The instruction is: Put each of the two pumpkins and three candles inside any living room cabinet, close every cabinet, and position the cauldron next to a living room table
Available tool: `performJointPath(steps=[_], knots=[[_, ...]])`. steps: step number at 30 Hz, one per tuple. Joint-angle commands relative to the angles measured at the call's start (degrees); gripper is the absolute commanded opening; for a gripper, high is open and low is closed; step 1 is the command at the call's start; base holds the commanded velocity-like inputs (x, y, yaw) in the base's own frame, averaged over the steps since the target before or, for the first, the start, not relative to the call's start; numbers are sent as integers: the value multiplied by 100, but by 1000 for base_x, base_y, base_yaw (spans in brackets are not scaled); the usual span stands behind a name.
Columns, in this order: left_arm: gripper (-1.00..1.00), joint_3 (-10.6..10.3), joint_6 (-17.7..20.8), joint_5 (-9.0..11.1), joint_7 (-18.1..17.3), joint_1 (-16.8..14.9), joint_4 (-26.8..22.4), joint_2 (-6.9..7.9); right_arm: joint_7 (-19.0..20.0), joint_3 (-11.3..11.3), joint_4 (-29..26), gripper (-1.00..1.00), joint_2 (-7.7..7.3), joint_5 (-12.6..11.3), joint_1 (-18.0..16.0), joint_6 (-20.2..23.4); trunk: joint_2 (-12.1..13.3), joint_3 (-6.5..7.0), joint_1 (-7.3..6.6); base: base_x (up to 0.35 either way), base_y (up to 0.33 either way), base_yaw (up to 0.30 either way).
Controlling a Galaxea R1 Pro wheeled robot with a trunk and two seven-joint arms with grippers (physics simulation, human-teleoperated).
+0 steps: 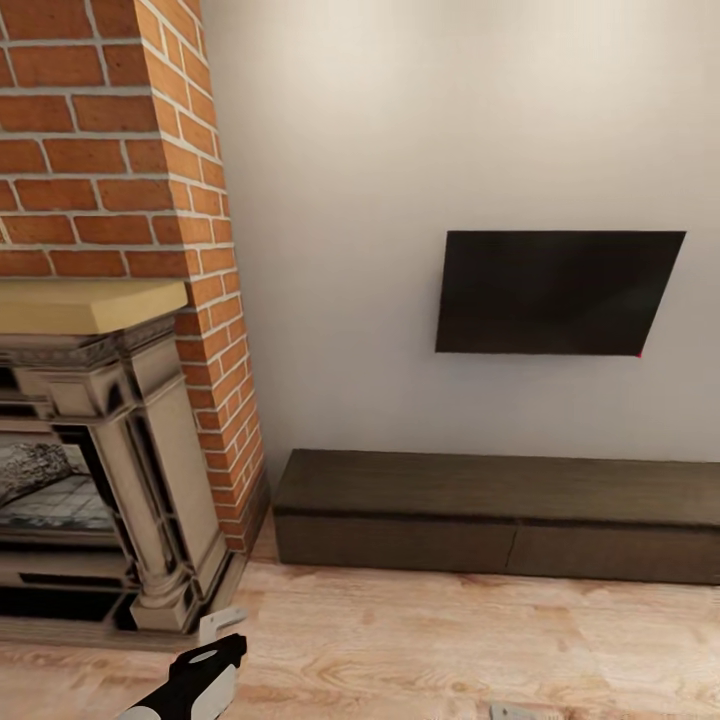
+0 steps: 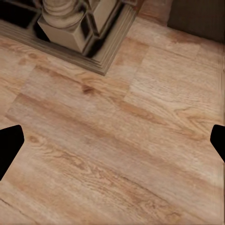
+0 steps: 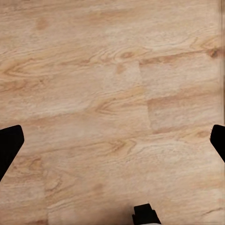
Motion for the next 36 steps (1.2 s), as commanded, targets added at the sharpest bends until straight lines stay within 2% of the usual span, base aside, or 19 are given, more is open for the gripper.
performJointPath(steps=[1, 14, 17, 24, 36], knots=[[100, -48, -12, 60, 30, -2, -11, 5, -4, 40, 23, 100, 7, -32, -10, -45, -7, -6, 1, 0, 29, -244], [100, -48, -12, 60, 30, -2, -11, 4, -21, 41, 23, 100, 7, -48, -10, -72, -7, 6, 1, 40, 4, -253], [100, -48, -12, 60, 30, -2, -11, 4, -4, 40, 23, 100, 48, -59, -10, -22, -7, 11, 1, 23, -51, -158], [100, -48, -12, 60, 30, -2, -11, 17, 57, 48, 9, 100, 68, -16, -10, -44, -7, 9, 1, 40, -129, -7], [100, -48, -12, 60, 30, -2, -11, 25, 65, 52, 7, 100, 42, -21, -10, -35, -7, -36, 1, 66, 10, 129]])
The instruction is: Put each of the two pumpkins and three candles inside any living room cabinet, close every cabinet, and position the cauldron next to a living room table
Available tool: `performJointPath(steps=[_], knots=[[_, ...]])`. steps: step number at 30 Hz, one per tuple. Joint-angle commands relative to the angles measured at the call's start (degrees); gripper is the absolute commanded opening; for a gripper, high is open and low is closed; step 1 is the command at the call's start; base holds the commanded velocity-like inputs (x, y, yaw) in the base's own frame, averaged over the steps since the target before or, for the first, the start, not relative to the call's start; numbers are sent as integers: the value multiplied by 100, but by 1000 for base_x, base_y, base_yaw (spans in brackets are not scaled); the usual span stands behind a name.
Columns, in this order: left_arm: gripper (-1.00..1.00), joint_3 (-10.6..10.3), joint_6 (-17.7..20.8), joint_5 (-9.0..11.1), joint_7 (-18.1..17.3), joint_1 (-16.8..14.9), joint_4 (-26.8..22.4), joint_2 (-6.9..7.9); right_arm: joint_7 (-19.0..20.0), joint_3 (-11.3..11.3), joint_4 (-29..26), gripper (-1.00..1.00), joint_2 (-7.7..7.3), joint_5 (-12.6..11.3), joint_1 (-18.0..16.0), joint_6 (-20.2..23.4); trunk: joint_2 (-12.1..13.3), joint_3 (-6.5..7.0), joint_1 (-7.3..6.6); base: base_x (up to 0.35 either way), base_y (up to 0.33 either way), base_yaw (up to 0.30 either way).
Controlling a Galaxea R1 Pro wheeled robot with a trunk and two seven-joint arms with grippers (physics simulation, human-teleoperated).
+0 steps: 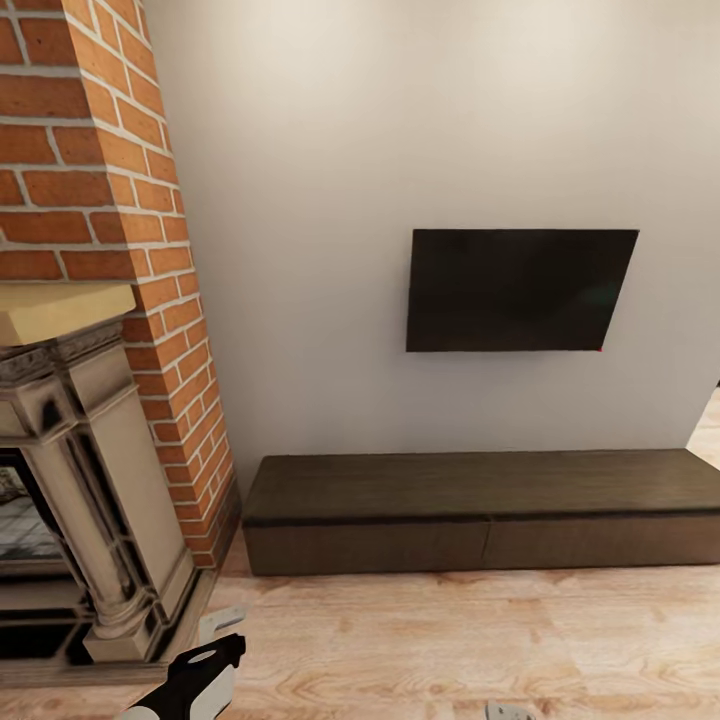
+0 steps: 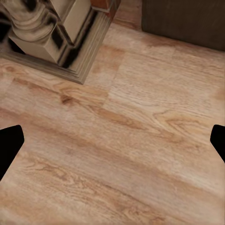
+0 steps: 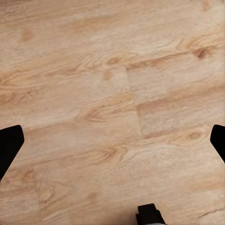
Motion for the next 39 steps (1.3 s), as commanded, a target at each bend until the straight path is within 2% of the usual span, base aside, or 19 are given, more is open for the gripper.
performJointPath(steps=[1, 14, 39], knots=[[100, -48, -12, 60, 28, -3, -9, 2, -4, 40, 22, 100, -2, -24, -10, -31, -6, -9, 3, 190, 33, 10], [100, -48, -12, 60, 28, -3, -9, -17, -4, 38, 29, 100, -28, -62, -10, -43, -6, -9, 3, 148, -78, 1], [100, -48, -13, 60, 28, -3, -9, -15, -12, 29, 31, 100, 11, -82, -10, -84, -6, -19, 3, 80, -20, 0]])
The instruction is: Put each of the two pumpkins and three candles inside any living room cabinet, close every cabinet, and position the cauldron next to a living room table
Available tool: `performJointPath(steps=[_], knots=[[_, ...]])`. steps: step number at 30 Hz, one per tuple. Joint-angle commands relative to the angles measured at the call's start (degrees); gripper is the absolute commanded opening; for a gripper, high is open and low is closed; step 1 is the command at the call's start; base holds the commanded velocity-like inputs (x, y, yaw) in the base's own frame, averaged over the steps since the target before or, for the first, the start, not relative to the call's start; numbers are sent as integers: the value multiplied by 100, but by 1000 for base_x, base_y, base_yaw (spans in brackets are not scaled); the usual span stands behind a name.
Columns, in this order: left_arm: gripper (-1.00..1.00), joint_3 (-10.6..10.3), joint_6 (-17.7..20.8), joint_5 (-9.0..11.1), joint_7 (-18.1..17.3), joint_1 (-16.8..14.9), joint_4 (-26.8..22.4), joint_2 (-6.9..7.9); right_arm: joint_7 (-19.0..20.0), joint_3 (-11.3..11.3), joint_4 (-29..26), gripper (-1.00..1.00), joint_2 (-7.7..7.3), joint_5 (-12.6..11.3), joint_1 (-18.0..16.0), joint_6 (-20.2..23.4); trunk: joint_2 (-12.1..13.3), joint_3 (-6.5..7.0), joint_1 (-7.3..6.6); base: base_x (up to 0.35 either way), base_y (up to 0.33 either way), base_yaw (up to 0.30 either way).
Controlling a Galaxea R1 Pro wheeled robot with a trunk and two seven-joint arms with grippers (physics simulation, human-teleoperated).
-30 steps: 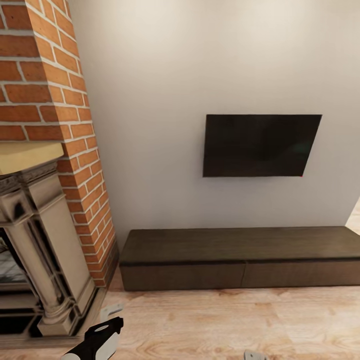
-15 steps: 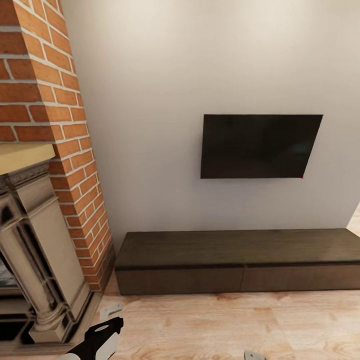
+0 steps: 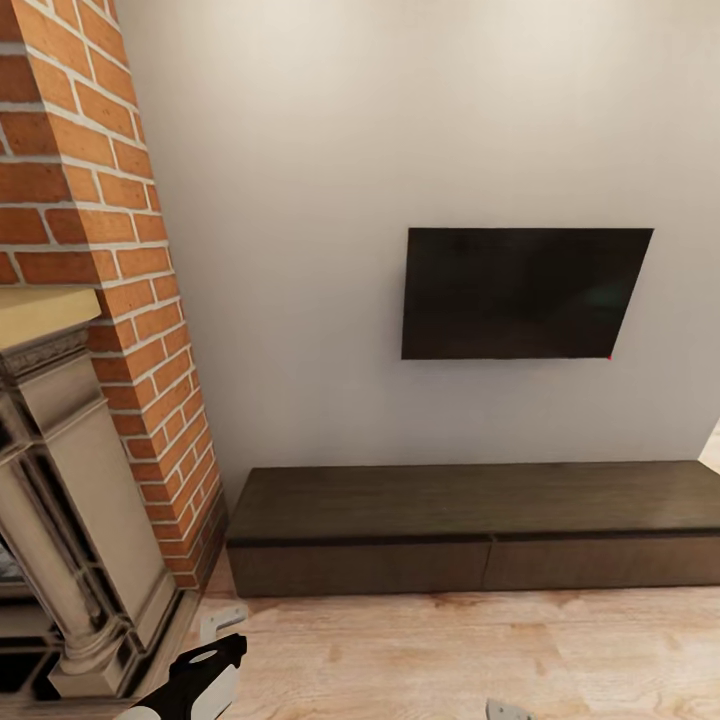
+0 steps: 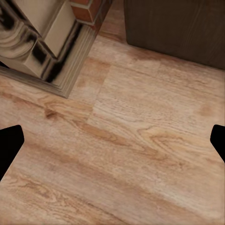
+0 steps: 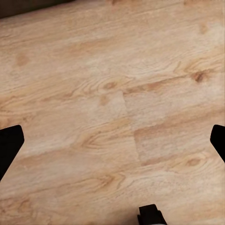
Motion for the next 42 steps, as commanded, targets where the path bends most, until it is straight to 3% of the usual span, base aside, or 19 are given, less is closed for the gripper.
performJointPath(steps=[1, 12, 17, 18, 21, 23, 24, 26, 27, 28, 30, 32, 33, 34, 35, 37, 40, 42], knots=[[100, -48, -14, 60, 29, -3, -9, 4, -4, 40, 21, 100, 7, -31, -9, -30, -7, -9, 1, 19, 0, 0], [100, -48, -13, 64, 23, -3, -16, -1, 2, 40, 9, 100, 22, -25, -9, -24, -7, -10, 1, 113, -10, 0], [100, -63, 161, 75, -83, -6, -83, 43, 5, 52, 9, 100, -6, 11, -9, -24, -7, -10, 1, 5, -1, 0], [100, -58, 375, 69, -170, -13, -98, 52, 4, 51, 10, 100, -13, 3, -9, -23, -7, -10, 1, 1, 0, 0], [100, -42, 1910, 66, -568, -27, -556, 240, 4, 49, 16, 100, -24, -4, -9, -16, -7, -10, 1, 0, 0, 0], [100, -1, 2882, 112, -808, -27, -1252, 471, 4, 49, 13, 100, -18, -4, -9, -13, -7, -10, 1, 0, 0, 0], [100, 22, 3601, 138, -971, -21, -1890, 663, 4, 49, 13, 100, 0, -2, -9, -13, -7, -10, 1, 0, 0, 0], [100, 46, 4503, 184, -1149, -16, -2723, 912, 9, 46, 6, 100, 19, -17, -9, -22, -7, -10, 1, 0, 0, 0], [100, 81, 4912, 265, -1224, -14, -3107, 1000, 8, 42, 5, 100, 26, -25, -9, -24, -7, -10, 1, 0, 0, 0], [100, 177, 5363, 486, -1290, -13, -3619, 1087, 17, 30, -2, 100, 16, -35, -9, -21, -7, -10, 1, 0, 0, 0], [100, 351, 5685, 962, -1331, -12, -4141, 1206, 260, 3, -10, 100, -4, -100, -9, -22, -7, -10, 1, 0, 0, 0], [100, 422, 5776, 1233, -1361, -12, -4294, 1354, 761, -65, -14, 100, -20, -405, -9, 6, -7, -10, 1, 0, 0, 0], [100, 448, 5800, 1356, -1370, -12, -4354, 1423, 1123, -161, -17, 100, -31, -681, -9, 24, -7, -10, 1, 0, 0, 0], [100, 468, 5815, 1489, -1376, -12, -4394, 1484, 1552, -283, -19, 100, -47, -1016, -9, 36, -7, -10, 1, 0, 0, 0], [100, 491, 5828, 1709, -1381, -12, -4429, 1574, 2234, -446, -20, 100, -127, -1544, -9, 46, -7, -10, 1, 0, 0, 0], [100, 511, 5837, 2149, -1385, -12, -4457, 1754, 3174, -580, -18, 100, -301, -2392, -9, 54, -7, -10, 1, 0, 0, 0], [100, 521, 5841, 2591, -1386, -12, -4470, 1931, 3623, -638, -63, 100, -378, -3090, -9, 53, -47, -28, 23, 0, 0, 0], [100, 522, 5842, 2729, -1386, -12, -4472, 1981, 3682, -643, -297, 100, -391, -3427, -9, 51, -127, -64, 67, 0, 0, 0]])
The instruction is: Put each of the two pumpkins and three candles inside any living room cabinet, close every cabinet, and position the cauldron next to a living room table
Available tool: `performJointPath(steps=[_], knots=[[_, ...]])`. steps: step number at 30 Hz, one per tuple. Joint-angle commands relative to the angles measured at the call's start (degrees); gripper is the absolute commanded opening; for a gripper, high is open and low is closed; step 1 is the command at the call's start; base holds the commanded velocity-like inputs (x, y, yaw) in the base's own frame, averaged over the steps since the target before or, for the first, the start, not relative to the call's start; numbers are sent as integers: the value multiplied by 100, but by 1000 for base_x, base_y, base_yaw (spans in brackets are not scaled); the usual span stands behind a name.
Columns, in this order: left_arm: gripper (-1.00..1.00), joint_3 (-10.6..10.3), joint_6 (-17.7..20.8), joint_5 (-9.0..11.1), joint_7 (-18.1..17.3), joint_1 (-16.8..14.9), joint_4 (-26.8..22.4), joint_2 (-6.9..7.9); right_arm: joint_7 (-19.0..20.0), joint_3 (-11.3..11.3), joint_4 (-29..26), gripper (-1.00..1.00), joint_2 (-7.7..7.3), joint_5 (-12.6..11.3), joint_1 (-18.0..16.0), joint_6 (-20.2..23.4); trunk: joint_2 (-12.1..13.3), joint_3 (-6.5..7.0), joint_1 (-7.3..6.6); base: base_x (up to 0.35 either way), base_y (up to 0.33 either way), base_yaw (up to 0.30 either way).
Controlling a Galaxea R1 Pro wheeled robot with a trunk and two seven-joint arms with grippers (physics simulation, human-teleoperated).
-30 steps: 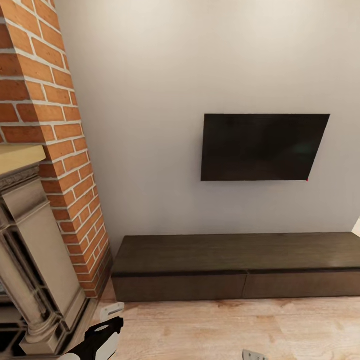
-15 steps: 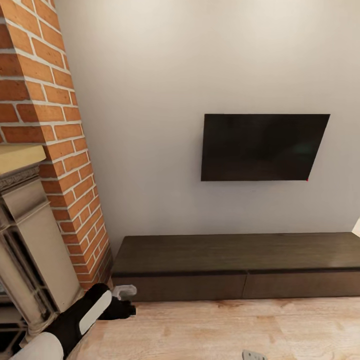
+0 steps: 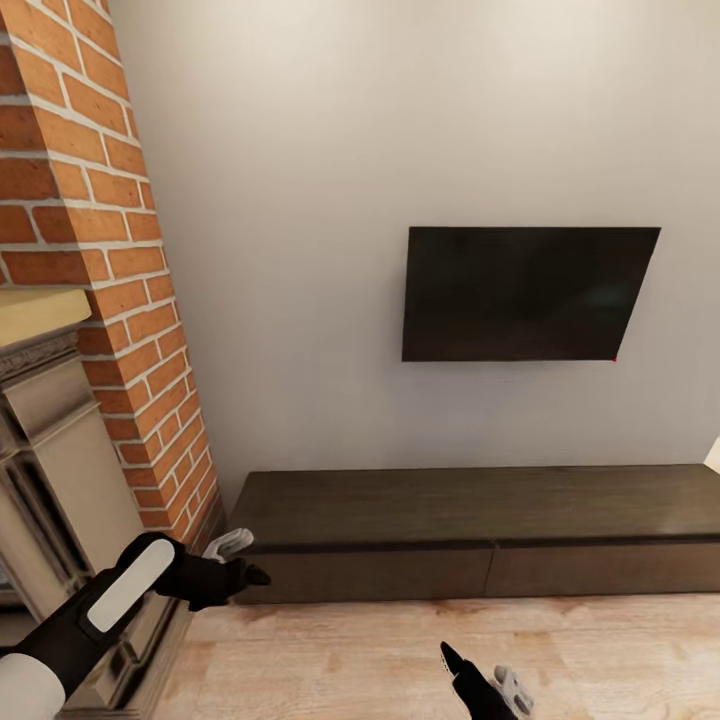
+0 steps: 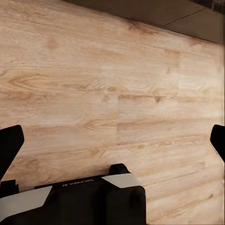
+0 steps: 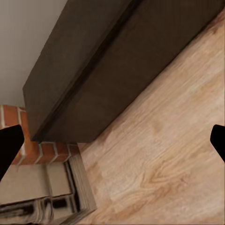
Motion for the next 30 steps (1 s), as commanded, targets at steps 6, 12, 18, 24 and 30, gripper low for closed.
performJointPath(steps=[6, 12, 18, 24, 30], knots=[[100, -12, 0, 270, 55, -6, -2, 26, 15, 43, -575, 100, 22, -659, -5, -97, -249, -117, 134, 0, 0, 0], [100, 1, 0, 484, 46, -6, -3, -8, -36, 49, -603, 100, 32, -692, -5, -236, -490, -225, 265, 0, 0, 0], [100, -1, 0, 528, 39, -6, -19, -6, -217, 77, -586, 100, 36, -670, -5, -923, -730, -333, 397, 0, 0, 0], [100, -42, 0, 533, 38, -6, -140, -32, -280, 94, -637, 100, 60, -653, -5, -1074, -971, -440, 529, 0, 0, 0], [100, -56, 0, 541, 35, -6, -145, -45, -379, 97, -642, 100, 66, -659, -5, -1123, -1211, -548, 661, 0, 0, 0]])
